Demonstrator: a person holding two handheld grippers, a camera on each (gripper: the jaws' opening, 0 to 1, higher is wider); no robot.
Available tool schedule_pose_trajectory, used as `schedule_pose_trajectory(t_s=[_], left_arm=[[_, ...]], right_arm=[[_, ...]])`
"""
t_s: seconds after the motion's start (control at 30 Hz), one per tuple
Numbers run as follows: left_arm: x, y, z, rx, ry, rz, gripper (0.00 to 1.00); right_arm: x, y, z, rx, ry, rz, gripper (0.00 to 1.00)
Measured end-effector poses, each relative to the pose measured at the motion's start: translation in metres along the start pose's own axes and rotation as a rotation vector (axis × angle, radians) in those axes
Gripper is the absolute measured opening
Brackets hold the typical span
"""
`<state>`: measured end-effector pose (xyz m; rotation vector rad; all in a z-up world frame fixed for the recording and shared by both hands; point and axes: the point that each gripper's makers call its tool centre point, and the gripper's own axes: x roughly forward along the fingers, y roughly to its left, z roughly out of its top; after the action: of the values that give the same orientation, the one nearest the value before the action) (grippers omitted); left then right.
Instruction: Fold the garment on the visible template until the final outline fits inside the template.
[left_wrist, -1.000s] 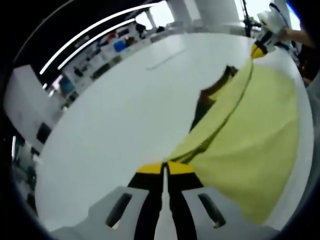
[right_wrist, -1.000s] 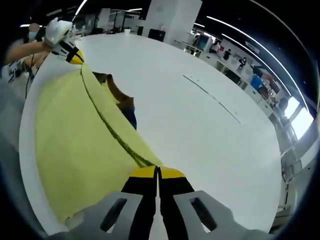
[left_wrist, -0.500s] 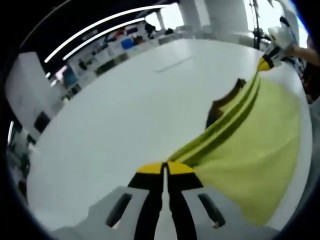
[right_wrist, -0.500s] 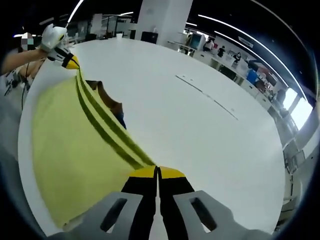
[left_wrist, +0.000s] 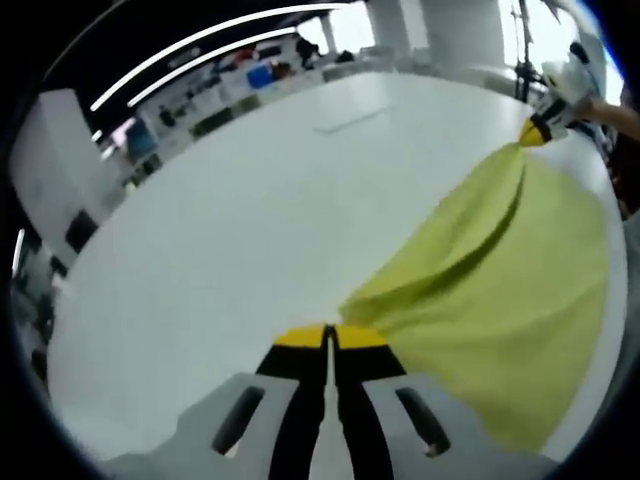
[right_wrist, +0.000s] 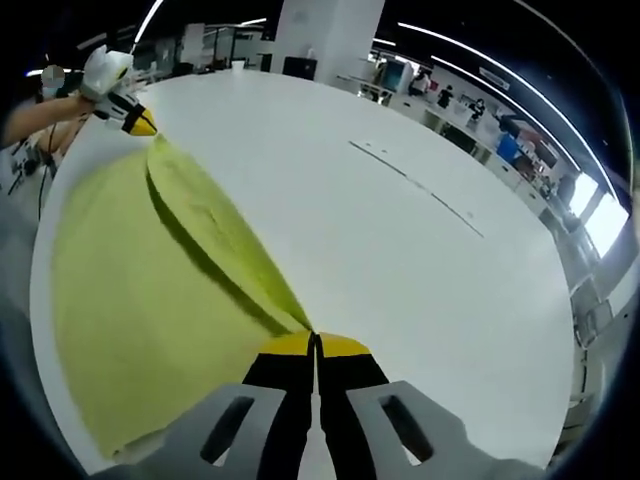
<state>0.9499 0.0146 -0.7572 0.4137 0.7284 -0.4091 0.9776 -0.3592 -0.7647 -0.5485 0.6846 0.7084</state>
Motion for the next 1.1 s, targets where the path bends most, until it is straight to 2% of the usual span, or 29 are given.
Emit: schedule_pose_trajectory(t_s=[0.23, 0.4, 0.47, 0.57, 0.67, 0.83, 1.0, 1.07, 1.1], left_arm=[[0.000, 0.000, -0.003, 0.001, 0.000, 0.000, 0.00], [-0.008, 0.001, 0.008, 0.011, -0.029, 0.003, 0.00], [-0.013, 0.000, 0.018, 0.030, -0.055, 0.008, 0.00], [-0.018, -0.007, 0.031, 0.072, -0.083, 0.004, 0.00], [-0.019, -0.022, 0.042, 0.114, -0.100, -0.029, 0.00], [-0.015, -0.057, 0.056, 0.169, -0.116, -0.105, 0.00], [0.001, -0.075, 0.052, 0.174, -0.099, -0.149, 0.00], [0.005, -0.075, 0.046, 0.155, -0.088, -0.154, 0.00], [0.008, -0.075, 0.042, 0.117, -0.077, -0.166, 0.00]], right_arm=[[0.001, -0.001, 0.001, -0.007, -0.004, -0.001, 0.02], [-0.010, -0.006, 0.007, -0.039, -0.021, -0.031, 0.07], [-0.014, -0.005, 0.012, -0.044, -0.036, -0.033, 0.07], [-0.017, 0.002, 0.020, -0.055, -0.057, -0.017, 0.07], [-0.019, 0.017, 0.032, -0.059, -0.086, 0.016, 0.07], [-0.014, 0.044, 0.048, -0.093, -0.119, 0.074, 0.06], [-0.001, 0.059, 0.050, -0.124, -0.108, 0.098, 0.04], [0.002, 0.059, 0.048, -0.122, -0.102, 0.102, 0.04], [0.004, 0.058, 0.044, -0.109, -0.091, 0.107, 0.04]])
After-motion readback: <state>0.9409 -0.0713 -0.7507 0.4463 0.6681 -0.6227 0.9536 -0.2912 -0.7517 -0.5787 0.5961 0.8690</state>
